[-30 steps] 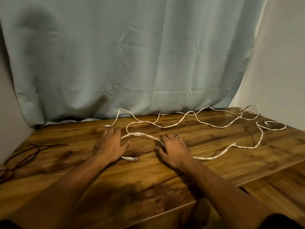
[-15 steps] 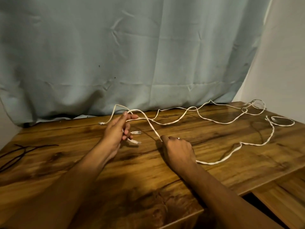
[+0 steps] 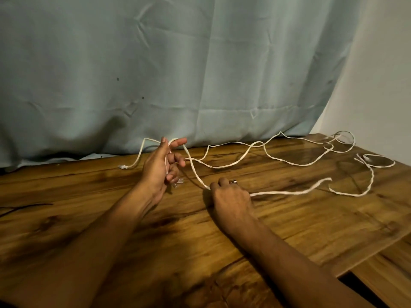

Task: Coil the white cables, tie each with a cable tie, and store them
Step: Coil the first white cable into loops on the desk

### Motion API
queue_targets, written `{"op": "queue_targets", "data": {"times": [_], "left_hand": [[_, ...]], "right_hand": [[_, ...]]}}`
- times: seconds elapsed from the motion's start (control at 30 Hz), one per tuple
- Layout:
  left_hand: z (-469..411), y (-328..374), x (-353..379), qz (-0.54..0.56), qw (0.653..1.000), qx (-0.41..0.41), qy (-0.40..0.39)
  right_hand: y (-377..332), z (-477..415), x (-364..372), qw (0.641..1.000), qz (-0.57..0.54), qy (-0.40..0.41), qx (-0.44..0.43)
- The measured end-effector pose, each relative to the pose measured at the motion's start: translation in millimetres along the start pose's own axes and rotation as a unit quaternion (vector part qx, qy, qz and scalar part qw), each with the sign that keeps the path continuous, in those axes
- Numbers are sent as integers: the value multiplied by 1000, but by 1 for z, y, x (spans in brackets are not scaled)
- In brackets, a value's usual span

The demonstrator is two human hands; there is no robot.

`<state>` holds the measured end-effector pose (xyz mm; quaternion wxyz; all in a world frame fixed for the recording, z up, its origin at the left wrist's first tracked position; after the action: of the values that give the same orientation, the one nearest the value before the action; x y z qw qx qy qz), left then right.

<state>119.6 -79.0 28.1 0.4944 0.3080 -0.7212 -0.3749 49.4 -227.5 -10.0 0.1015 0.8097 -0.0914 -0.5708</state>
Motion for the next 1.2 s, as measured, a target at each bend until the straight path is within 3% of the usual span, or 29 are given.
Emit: {"op": "queue_targets", "data": {"times": [0.1, 0.2, 0.33, 0.5, 0.6, 0.7, 0.9, 1.1, 1.2], "left_hand": [[-6, -2, -2, 80, 996, -34, -22], [-6, 5, 1, 65, 997, -17, -39], [-6, 12, -13, 43, 999, 10, 12], [-15, 1, -22, 90, 996, -28, 5], [-15, -7, -19, 52, 997, -47, -21], [-10, -12, -15, -54, 996, -54, -55], [10, -31, -1, -136, 971, -134, -143], [27, -44, 20, -109, 953, -196, -203], [27, -43, 27, -65, 949, -204, -230]], "right_hand": [[0, 0, 0, 999, -28, 31, -7], [-5, 2, -4, 995, -41, 74, -50], [-18, 6, -10, 984, -48, 111, -131], [-34, 15, -18, 964, -68, 151, -209], [-41, 22, -19, 957, -90, 147, -233], [-44, 30, -28, 946, -116, 173, -247], [-18, 38, -54, 921, -161, 314, -166], [24, 23, -38, 886, -340, 314, -34], [39, 15, -25, 878, -373, 299, 16]]}}
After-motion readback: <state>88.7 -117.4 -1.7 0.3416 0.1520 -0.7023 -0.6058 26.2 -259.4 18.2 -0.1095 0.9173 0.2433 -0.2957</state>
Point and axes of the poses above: each hand's wrist, its own z-axis away from the middle knuckle, its own x-axis out of the palm, y = z × x, the point moved 7 cm from there along -z, towards the middle knuckle, and after that the axes turned 13 degrees about z, right-handed, at the moved point
